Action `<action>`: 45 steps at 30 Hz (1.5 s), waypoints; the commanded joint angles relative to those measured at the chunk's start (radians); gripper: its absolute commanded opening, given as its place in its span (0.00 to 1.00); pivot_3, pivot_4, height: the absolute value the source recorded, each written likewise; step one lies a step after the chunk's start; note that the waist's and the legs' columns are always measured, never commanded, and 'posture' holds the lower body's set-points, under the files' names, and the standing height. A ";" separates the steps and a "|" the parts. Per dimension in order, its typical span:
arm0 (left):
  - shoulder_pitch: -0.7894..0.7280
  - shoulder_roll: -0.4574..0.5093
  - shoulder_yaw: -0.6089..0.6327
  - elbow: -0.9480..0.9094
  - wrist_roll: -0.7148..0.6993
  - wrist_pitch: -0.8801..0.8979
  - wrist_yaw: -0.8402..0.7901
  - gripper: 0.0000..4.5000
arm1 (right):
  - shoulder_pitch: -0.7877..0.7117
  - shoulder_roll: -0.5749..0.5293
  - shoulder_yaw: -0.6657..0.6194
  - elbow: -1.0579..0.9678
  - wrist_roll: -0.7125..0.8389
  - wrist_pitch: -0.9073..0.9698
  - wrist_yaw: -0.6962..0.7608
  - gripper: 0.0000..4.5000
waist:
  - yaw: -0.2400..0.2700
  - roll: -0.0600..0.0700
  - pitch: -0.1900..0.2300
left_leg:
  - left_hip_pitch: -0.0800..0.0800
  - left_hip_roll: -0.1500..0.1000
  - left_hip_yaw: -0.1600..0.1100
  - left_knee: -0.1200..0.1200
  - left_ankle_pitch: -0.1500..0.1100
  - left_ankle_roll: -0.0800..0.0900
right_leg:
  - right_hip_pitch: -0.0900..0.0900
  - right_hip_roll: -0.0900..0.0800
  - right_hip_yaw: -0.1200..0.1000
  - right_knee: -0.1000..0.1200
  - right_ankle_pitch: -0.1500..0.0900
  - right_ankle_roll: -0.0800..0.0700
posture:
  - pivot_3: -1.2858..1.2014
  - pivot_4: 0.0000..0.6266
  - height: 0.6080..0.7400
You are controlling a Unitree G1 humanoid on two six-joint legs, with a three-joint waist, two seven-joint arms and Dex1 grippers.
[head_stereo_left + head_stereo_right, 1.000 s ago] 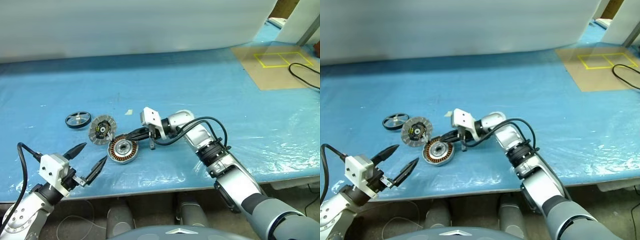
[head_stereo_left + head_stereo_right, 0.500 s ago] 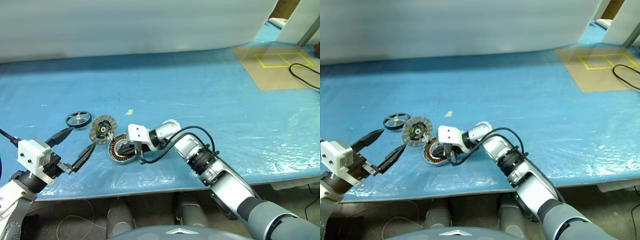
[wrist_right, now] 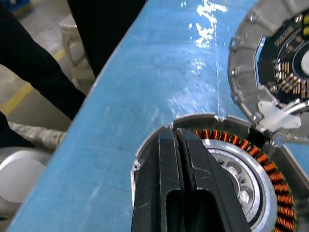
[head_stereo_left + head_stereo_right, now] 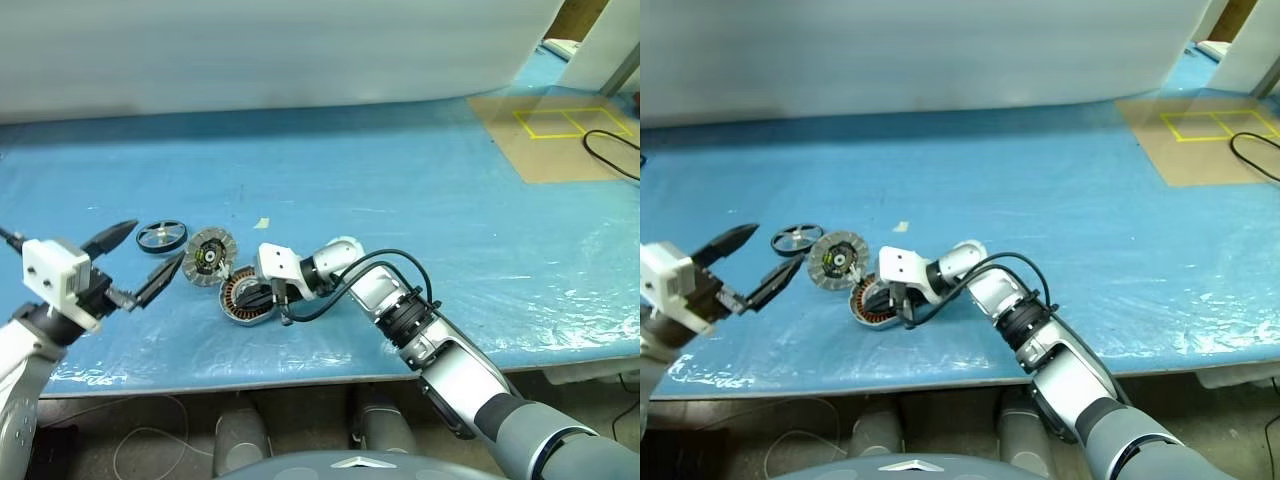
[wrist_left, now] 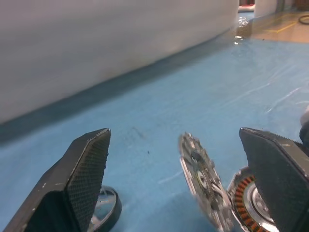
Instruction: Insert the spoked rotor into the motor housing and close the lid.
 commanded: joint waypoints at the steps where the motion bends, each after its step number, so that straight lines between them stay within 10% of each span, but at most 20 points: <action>1: -0.089 0.078 0.008 0.080 0.009 0.026 -0.043 1.00 | -0.005 -0.006 -0.039 -0.074 0.061 0.015 0.035 0.01 | -0.001 -0.001 0.000 | 0.000 0.000 0.000 0.000 0.000 0.000 | 0.000 0.000 0.000 0.000 0.000 0.000 | 0.52 0.24 1.00; 18: -0.847 0.434 -0.442 0.898 0.334 0.057 -0.526 1.00 | -0.008 -0.101 -0.122 -0.132 0.079 0.048 -0.012 0.01 | 0.024 -0.003 -0.001 | -0.001 -0.002 -0.001 0.001 0.002 -0.003 | 0.000 -0.001 -0.001 0.001 0.000 0.000 | 0.52 0.24 1.00; 29: -1.331 0.303 -0.753 1.490 0.693 -0.057 -0.726 1.00 | 0.007 -0.143 -0.167 -0.228 0.107 0.136 -0.065 0.01 | 0.031 -0.004 0.000 | -0.001 -0.003 -0.004 0.000 0.002 -0.004 | 0.002 -0.002 -0.002 -0.001 0.000 0.000 | 0.52 0.24 1.00; 45: -1.422 0.157 -0.792 1.768 0.885 -0.108 -0.568 1.00 | 0.079 -0.169 -0.158 -0.337 0.116 0.197 -0.136 0.01 | 0.049 -0.004 0.000 | -0.003 -0.003 -0.006 0.000 0.000 -0.006 | 0.002 -0.002 -0.002 -0.001 0.001 0.001 | 0.52 0.24 1.00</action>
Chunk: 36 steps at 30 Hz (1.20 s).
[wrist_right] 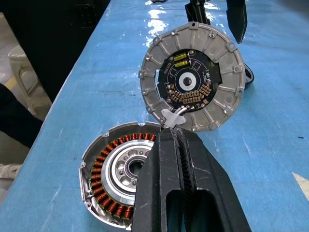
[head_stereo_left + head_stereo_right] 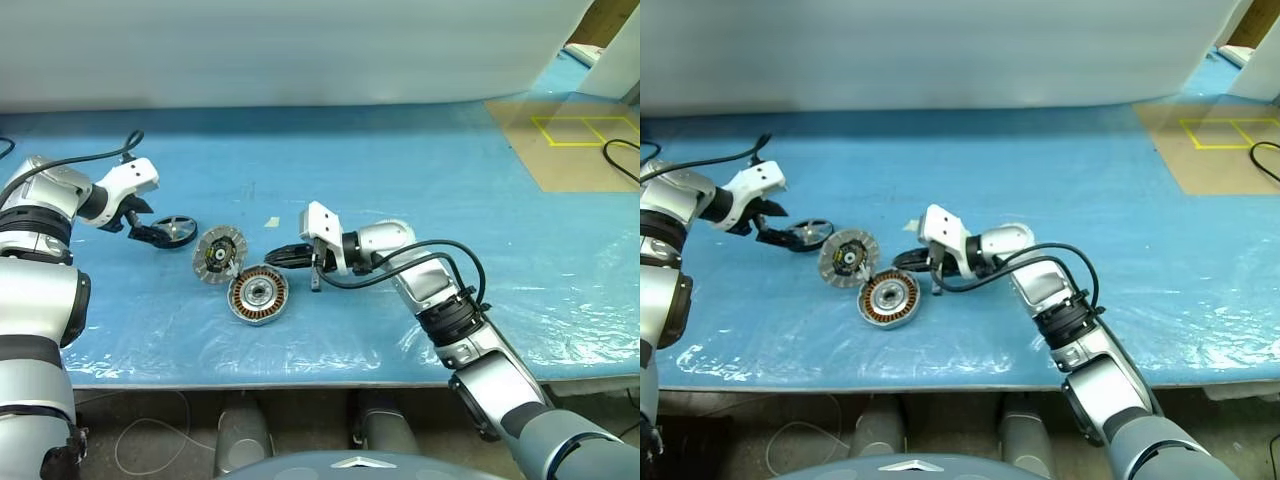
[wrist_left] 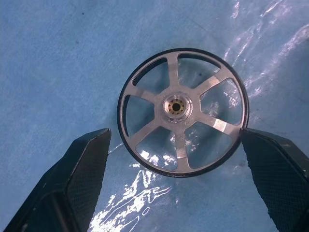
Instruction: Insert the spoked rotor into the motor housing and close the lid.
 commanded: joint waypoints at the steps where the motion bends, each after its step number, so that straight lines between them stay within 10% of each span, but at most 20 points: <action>1: -0.022 -0.001 0.028 0.009 0.008 -0.001 0.021 1.00 | 0.006 -0.004 -0.003 -0.050 0.018 0.002 -0.006 0.01 | 0.001 0.000 0.000 | 0.000 0.000 0.000 0.000 0.000 0.000 | 0.000 0.000 0.000 0.000 0.000 0.000 | 0.52 0.24 1.00; 36: -0.059 -0.086 0.027 0.051 0.126 0.017 0.067 1.00 | -0.042 -0.020 0.009 -0.034 0.034 0.024 0.052 0.01 | 0.000 0.000 0.000 | 0.000 0.000 0.000 0.000 0.000 0.000 | 0.000 0.000 0.000 0.000 0.000 0.000 | 0.52 0.24 1.00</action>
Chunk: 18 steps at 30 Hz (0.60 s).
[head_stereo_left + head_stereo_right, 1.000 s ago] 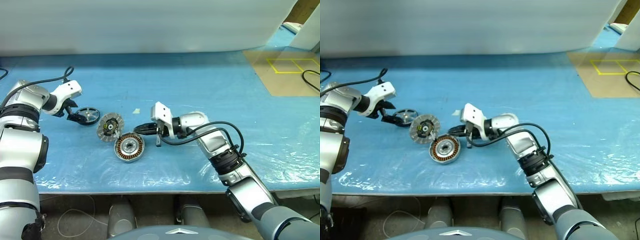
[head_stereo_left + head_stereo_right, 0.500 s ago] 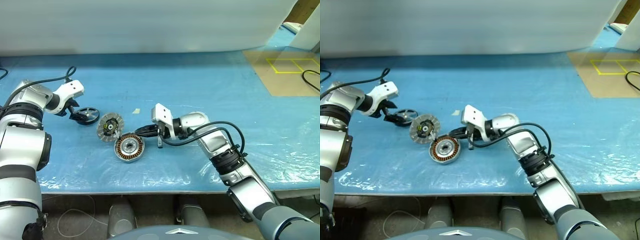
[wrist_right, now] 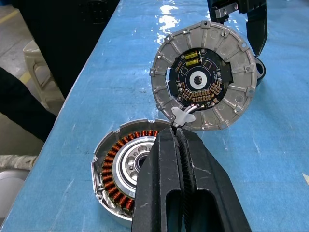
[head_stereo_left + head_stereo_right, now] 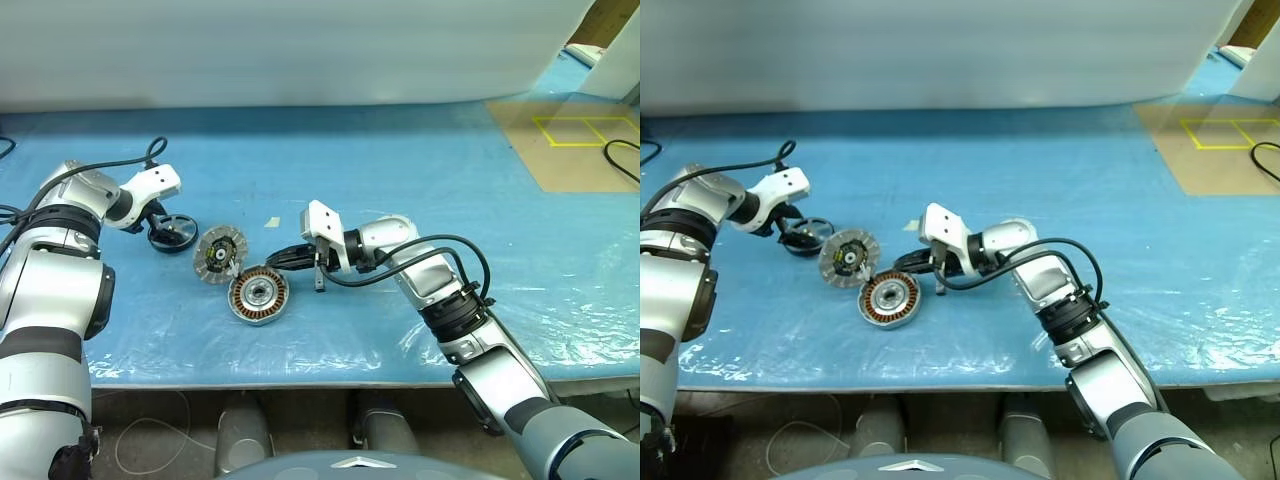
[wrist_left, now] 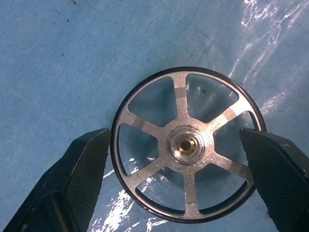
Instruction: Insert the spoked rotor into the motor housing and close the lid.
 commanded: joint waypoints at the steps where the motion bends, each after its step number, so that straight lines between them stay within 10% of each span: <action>1: -0.035 0.005 0.000 0.009 0.016 0.006 -0.001 0.96 | -0.010 0.003 -0.002 -0.032 0.013 -0.004 -0.007 0.00 | 0.000 0.000 0.000 | 0.000 0.000 0.000 0.000 0.000 0.000 | 0.000 0.000 0.000 0.000 0.000 0.000 | 0.52 0.24 1.00; 6: -0.039 0.007 0.002 0.012 0.024 0.017 -0.033 0.69 | -0.012 0.004 0.001 -0.030 0.009 -0.011 -0.012 0.00 | 0.001 0.000 0.000 | 0.000 0.000 0.000 0.000 0.000 0.000 | 0.000 0.000 0.000 -0.001 0.000 0.000 | 0.52 0.24 1.00; 18: -0.034 0.018 0.034 0.010 0.002 0.032 -0.043 0.68 | -0.021 0.006 0.007 -0.011 0.002 -0.029 -0.019 0.00 | 0.000 0.000 0.000 | 0.000 0.000 0.000 -0.001 0.000 0.000 | 0.000 0.000 0.000 -0.001 0.000 0.000 | 0.52 0.24 1.00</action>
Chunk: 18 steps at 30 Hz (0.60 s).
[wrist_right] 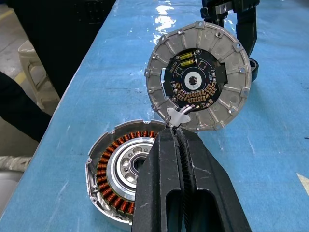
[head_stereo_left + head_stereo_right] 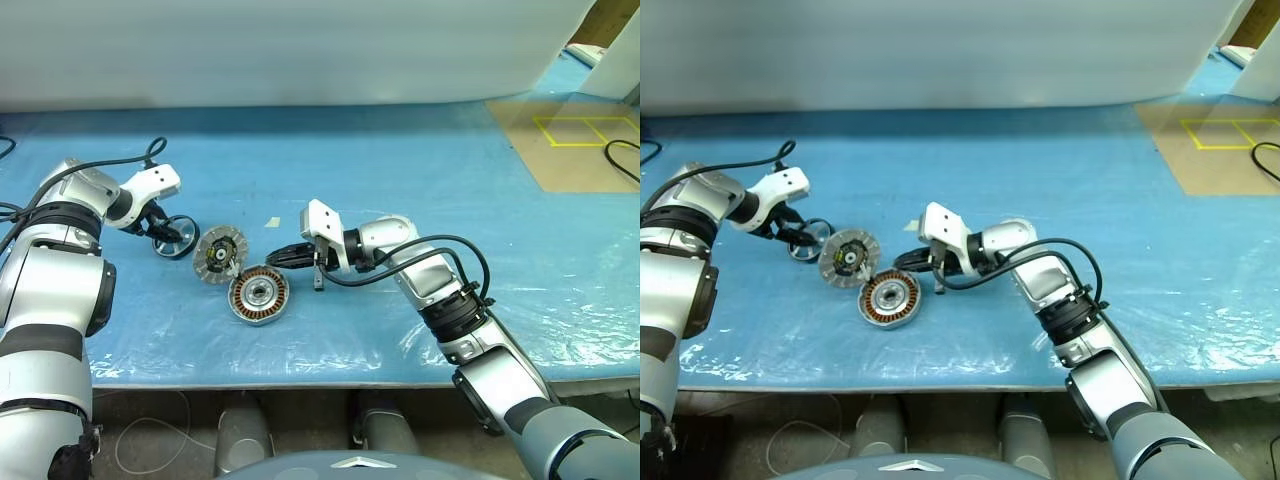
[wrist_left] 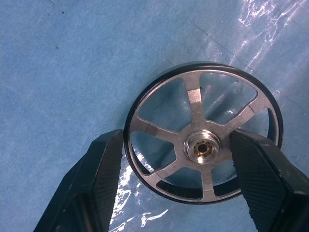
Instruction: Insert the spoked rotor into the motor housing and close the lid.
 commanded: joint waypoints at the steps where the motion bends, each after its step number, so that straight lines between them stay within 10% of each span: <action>1: -0.021 0.023 0.027 -0.004 -0.019 0.005 -0.022 0.68 | -0.022 0.007 0.005 -0.011 0.003 -0.021 0.000 0.00 | 0.000 0.000 0.000 | 0.000 0.000 0.000 0.000 0.000 0.000 | 0.000 0.000 0.000 0.000 0.000 0.000 | 0.52 0.24 1.00; 18: -0.054 0.052 0.058 -0.007 -0.043 0.064 -0.190 0.68 | -0.031 0.015 0.035 0.025 -0.014 -0.065 0.020 0.00 | -0.001 0.000 0.001 | 0.000 0.000 0.000 -0.001 0.000 0.000 | 0.000 0.000 0.000 -0.002 0.000 0.000 | 0.52 0.24 1.00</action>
